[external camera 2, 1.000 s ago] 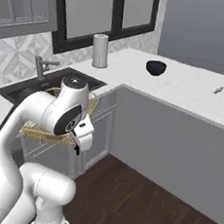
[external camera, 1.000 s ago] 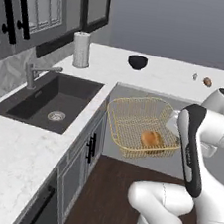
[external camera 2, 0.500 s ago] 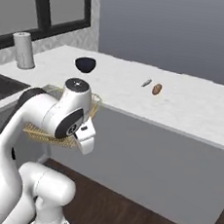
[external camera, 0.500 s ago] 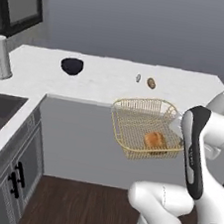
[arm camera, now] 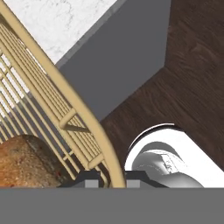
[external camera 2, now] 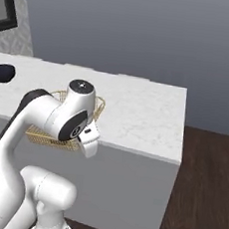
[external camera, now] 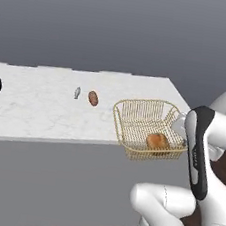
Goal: Open the cabinet, pick up the bread from the cabinet and place it in the basket. Then move the basket to the dining counter.
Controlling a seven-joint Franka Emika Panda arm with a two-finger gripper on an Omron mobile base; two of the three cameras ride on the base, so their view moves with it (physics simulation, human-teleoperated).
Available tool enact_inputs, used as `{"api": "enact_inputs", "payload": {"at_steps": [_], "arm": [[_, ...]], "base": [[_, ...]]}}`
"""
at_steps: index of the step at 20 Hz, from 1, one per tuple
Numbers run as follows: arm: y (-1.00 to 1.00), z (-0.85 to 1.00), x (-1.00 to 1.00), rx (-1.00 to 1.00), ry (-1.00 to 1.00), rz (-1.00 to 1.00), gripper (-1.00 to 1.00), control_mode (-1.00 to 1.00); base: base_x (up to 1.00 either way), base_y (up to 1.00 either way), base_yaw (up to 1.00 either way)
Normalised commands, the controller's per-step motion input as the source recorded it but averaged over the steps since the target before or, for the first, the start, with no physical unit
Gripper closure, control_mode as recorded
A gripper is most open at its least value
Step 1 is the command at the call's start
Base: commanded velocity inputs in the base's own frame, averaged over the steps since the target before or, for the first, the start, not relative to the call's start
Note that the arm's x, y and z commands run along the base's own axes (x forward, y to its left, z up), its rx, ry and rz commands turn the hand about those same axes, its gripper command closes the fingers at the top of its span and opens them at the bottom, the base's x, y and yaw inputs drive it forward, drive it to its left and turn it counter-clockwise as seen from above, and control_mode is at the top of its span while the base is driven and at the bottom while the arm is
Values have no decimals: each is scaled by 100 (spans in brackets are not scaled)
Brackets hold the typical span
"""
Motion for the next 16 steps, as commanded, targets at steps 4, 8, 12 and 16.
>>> {"api": "enact_inputs", "payload": {"at_steps": [4, 8, 12, 16], "arm": [[0, 0, 0, 0, 0, 0, 100, 100], [0, 0, 0, 0, 0, 0, 100, 100], [0, 0, 0, 0, 0, 0, 100, 100], [-6, -2, 15, 0, 1, -2, 100, -100]], "base": [[76, -2, -1], [51, -21, -1], [23, -31, -5], [29, -15, -6]]}}
